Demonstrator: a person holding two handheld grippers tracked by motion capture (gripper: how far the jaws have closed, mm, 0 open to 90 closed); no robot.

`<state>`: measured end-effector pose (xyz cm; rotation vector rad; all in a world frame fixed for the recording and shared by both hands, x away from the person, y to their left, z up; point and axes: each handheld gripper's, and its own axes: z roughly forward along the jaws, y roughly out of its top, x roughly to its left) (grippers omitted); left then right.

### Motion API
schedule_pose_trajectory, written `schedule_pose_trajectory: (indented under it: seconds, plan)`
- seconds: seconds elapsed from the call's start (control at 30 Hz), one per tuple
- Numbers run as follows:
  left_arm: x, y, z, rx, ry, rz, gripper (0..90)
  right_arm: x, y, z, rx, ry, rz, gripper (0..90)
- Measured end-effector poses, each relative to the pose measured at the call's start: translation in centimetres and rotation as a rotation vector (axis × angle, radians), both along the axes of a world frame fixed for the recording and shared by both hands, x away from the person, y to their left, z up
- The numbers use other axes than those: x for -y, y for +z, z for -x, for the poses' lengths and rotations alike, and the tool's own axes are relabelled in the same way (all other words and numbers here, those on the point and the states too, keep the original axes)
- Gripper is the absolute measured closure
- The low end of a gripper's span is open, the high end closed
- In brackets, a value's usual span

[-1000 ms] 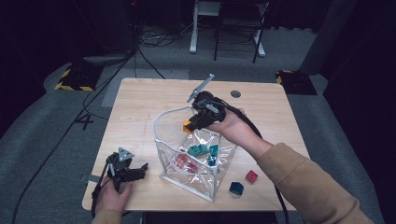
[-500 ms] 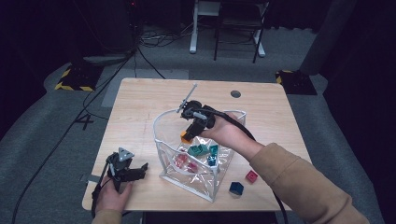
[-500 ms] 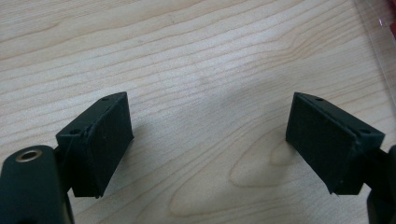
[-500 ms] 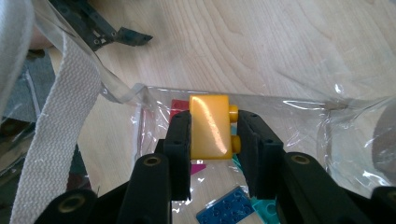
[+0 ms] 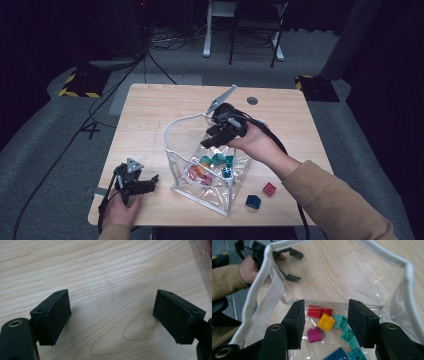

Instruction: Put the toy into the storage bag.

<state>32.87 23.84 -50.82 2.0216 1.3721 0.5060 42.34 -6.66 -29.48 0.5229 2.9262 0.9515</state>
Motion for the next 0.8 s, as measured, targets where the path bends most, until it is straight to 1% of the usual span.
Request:
schedule_pose_trajectory:
  seconds: [0.27,0.4,0.47,0.5,0.67,0.8]
  plan:
    - [0.0,0.0,0.0,0.000,0.000,0.000,14.9,4.4,1.7,1.7,0.044,-0.028,-0.103,48.9]
    - [0.0,0.0,0.0,0.000,0.000,0.000,14.9,6.8,2.2,2.7,0.069,-0.050,-0.145,48.5]
    - [0.0,0.0,0.0,0.000,0.000,0.000,14.9,7.8,2.3,3.2,0.074,-0.061,-0.162,48.5]
    - [0.0,0.0,0.0,0.000,0.000,0.000,14.9,8.5,2.4,3.5,0.084,-0.070,-0.172,48.5]
    - [0.0,0.0,0.0,0.000,-0.002,0.001,14.9,11.2,2.2,4.6,0.110,-0.109,-0.196,48.2]
    - [-0.1,0.0,-0.1,0.000,0.000,0.002,15.2,13.1,1.6,5.4,0.127,-0.143,-0.195,47.5]
